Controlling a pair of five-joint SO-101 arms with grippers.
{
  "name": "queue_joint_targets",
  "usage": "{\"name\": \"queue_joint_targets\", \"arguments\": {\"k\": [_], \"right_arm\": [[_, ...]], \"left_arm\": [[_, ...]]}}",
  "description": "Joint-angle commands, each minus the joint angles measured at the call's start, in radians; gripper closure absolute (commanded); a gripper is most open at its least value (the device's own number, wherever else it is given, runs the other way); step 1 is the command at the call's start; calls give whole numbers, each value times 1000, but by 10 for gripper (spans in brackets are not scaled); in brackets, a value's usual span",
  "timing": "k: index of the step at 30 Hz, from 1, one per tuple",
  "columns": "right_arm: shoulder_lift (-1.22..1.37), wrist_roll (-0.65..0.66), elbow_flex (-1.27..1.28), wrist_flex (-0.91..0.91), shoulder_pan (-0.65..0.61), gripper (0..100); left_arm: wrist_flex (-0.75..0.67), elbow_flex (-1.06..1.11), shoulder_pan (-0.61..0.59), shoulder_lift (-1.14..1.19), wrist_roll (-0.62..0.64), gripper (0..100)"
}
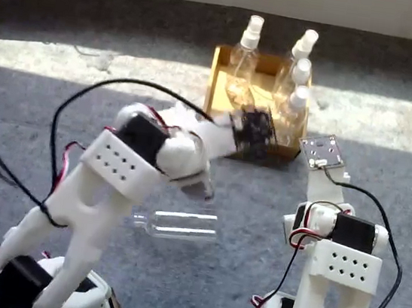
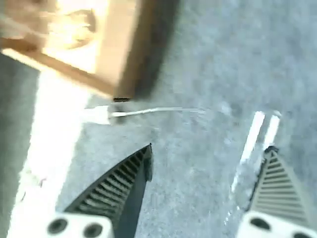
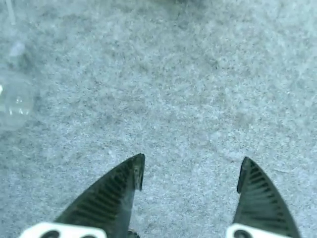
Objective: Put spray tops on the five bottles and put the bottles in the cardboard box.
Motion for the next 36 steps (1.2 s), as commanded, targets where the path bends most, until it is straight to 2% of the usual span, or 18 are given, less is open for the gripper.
{"name": "queue_joint_targets", "arguments": {"k": [1,5,7,10,13,20,26,31,36], "right_arm": [[-19,5,-7,-2,5,735],[-21,5,-5,-1,-8,735],[-21,5,-4,-1,-19,735],[-21,5,-4,-1,-21,735],[-21,5,-4,-1,-21,735],[-21,5,-2,-1,-21,735],[-21,6,-2,-1,-21,735],[-21,29,-2,-1,-21,735],[-21,31,-2,-1,-21,735]], "left_arm": [[-84,-179,-182,-2,453,691],[-184,-154,-283,189,741,691],[-239,-157,-318,300,847,691],[-344,-170,-341,444,951,691],[-367,-260,-352,573,1020,691],[-331,-510,-375,802,1102,691],[-256,-676,-400,943,1111,691],[-207,-743,-407,1017,1112,691],[-207,-748,-363,1069,1112,691]]}}
